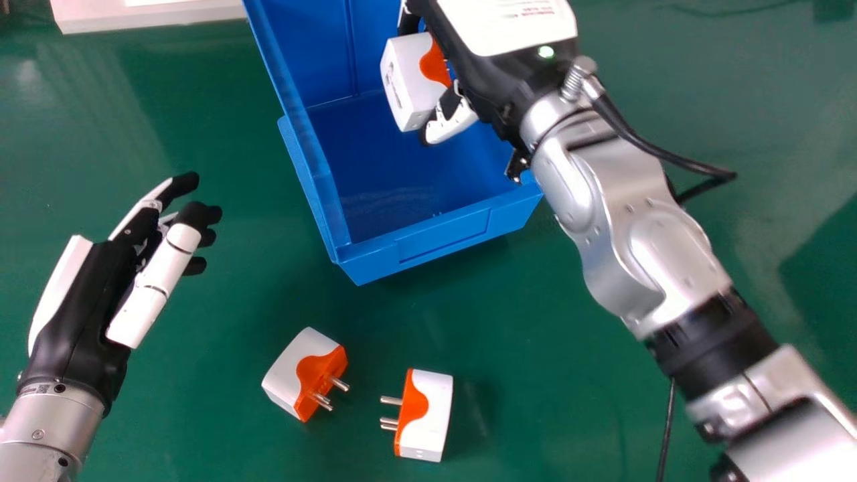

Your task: Pick all objects and put in blue box

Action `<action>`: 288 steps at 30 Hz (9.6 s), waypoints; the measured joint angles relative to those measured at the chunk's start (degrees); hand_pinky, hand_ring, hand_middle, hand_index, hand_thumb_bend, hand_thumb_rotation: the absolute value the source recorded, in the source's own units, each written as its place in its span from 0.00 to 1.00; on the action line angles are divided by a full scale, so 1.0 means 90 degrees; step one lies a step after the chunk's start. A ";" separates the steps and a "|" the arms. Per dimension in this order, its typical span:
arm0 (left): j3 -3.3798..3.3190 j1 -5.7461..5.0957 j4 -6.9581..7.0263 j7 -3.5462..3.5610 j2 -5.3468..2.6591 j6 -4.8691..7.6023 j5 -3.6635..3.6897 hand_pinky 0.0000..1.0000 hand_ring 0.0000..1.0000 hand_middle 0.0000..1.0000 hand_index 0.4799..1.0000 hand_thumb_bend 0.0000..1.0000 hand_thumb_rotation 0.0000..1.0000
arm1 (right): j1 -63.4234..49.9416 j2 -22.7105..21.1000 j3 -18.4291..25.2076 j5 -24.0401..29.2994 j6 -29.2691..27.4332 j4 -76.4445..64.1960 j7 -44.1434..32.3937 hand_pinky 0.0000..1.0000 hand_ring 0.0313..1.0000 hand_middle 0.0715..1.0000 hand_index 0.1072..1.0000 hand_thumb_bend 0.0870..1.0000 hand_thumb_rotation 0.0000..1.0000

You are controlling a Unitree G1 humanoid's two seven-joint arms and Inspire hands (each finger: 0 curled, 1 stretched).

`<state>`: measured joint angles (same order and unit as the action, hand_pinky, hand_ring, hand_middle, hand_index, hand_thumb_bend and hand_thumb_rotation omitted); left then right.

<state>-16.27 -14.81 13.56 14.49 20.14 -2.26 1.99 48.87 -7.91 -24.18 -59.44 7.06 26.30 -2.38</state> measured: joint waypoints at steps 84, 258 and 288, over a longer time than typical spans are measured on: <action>0.0217 0.0076 0.0629 -0.0098 -0.0158 -0.0658 -0.0158 0.71 0.76 0.79 0.74 0.66 0.81 | 0.0867 0.0372 -0.1207 0.1015 0.0261 0.2453 0.1375 0.88 0.97 1.00 0.97 0.63 0.25; 0.0096 0.0355 -0.0076 0.0040 0.0316 -0.0096 -0.0231 0.69 0.75 0.77 0.74 0.63 0.84 | -0.2878 -0.0881 0.0336 0.0651 0.4011 -0.1376 -0.0880 0.79 0.88 0.91 0.82 0.48 0.24; 0.0022 0.0351 -0.0076 0.0047 0.0316 -0.0086 -0.0224 0.69 0.75 0.78 0.74 0.63 0.83 | -0.2705 -0.1012 0.0159 0.0813 0.3895 -0.1156 -0.0893 0.78 0.89 0.90 0.81 0.45 0.16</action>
<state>-16.07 -11.65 12.87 14.91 22.98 -3.03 -0.03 24.53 -17.02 -22.74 -52.13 42.12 15.90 -10.41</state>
